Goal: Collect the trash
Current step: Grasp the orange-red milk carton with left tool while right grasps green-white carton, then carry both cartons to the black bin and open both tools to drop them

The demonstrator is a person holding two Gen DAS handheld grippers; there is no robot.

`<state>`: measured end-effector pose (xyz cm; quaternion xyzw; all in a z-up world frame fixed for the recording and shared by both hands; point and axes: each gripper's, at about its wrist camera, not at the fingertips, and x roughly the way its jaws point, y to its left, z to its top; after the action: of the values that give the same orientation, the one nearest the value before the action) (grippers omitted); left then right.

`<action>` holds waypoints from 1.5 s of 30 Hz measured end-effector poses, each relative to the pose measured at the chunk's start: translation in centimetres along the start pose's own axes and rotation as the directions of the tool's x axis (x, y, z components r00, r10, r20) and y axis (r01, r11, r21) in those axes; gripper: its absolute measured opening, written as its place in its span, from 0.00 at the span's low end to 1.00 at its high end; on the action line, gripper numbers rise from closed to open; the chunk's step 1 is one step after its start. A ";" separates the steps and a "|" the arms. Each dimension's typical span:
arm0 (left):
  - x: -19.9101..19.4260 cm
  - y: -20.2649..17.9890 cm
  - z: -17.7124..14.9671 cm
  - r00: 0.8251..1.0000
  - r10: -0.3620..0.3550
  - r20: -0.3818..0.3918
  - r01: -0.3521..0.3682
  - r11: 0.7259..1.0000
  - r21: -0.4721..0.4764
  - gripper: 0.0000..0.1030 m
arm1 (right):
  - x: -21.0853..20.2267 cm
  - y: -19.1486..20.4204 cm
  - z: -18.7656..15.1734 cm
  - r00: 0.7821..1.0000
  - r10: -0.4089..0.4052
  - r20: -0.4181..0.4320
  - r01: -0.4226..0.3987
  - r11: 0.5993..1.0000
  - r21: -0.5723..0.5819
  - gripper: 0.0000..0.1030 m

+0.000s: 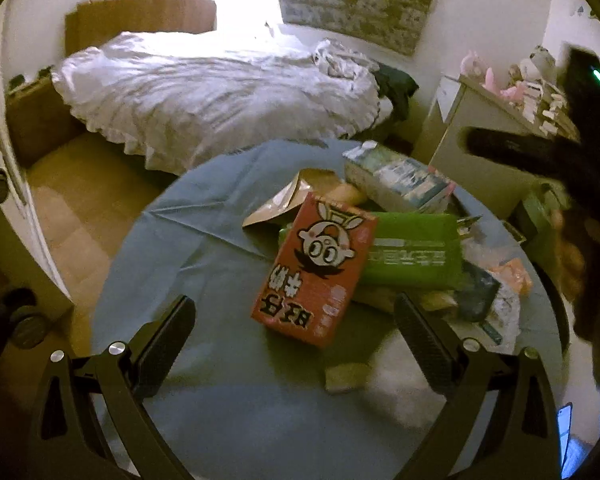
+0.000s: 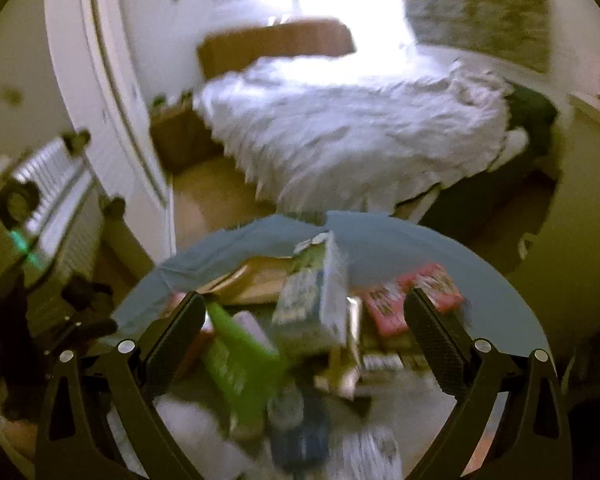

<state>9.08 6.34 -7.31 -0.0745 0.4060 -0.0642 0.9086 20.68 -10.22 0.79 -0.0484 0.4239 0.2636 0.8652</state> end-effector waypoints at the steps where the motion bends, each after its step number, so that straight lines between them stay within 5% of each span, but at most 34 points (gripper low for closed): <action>1: 0.6 0.1 0.2 1.000 -0.003 -0.011 0.003 1.000 0.008 0.94 | 1.3 0.2 0.5 0.999 0.002 -0.032 -0.003 1.000 -0.010 0.91; 5: 2.5 0.1 1.0 0.998 -0.026 -0.057 0.027 0.999 0.032 0.75 | 7.5 1.6 1.9 0.976 -0.104 -0.190 0.083 0.990 -0.114 0.80; 6: 2.9 0.0 1.2 0.997 -0.032 -0.072 0.035 0.999 0.037 0.68 | 8.9 1.8 1.9 0.962 -0.136 -0.235 0.106 0.985 -0.138 0.71; 8: 3.4 0.6 0.9 0.995 -0.046 -0.090 0.049 0.998 0.038 0.54 | 9.6 2.0 1.7 0.954 -0.169 -0.246 0.132 0.978 -0.161 0.58; 13: 3.3 1.2 1.0 0.992 -0.095 -0.086 0.095 0.995 -0.004 0.53 | 7.7 1.0 1.2 0.976 -0.103 -0.193 0.085 0.991 -0.099 0.52; 18: -0.2 1.4 1.0 0.992 -0.123 -0.005 0.123 0.992 -0.034 0.52 | 0.8 -1.3 0.9 0.993 0.118 -0.023 -0.115 0.987 0.109 0.51; 21: -2.8 0.3 1.5 0.988 -0.144 0.060 0.146 0.989 -0.033 0.51 | -5.4 -3.0 -0.3 0.966 0.220 0.138 -0.246 0.947 0.207 0.51; 27: -7.7 -4.3 2.4 0.966 -0.220 0.138 0.217 0.975 0.037 0.51 | -15.7 -6.7 -5.5 0.914 0.226 0.337 -0.332 0.893 0.304 0.51; 31: -8.4 -9.4 3.1 0.943 -0.306 0.133 0.292 0.950 0.111 0.51 | -20.4 -10.4 -10.3 0.909 0.133 0.396 -0.298 0.870 0.392 0.51; 36: -6.4 -18.1 3.4 0.895 -0.443 0.056 0.423 0.881 0.213 0.51 | -24.0 -16.0 -17.1 0.914 -0.056 0.402 -0.182 0.829 0.529 0.51; 41: -2.0 -27.9 3.0 0.824 -0.559 -0.097 0.563 0.785 0.260 0.51 | -24.5 -21.6 -24.3 0.919 -0.208 0.333 -0.081 0.730 0.679 0.51; 45: 2.5 -34.3 1.9 0.788 -0.579 -0.208 0.615 0.744 0.259 0.51 | -23.0 -24.5 -29.0 0.927 -0.272 0.260 -0.021 0.653 0.757 0.51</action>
<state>10.23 -27.55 -1.40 -0.0518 0.3965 -0.4196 0.8149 0.80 -49.70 -3.59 0.3290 0.3285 0.0087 0.8853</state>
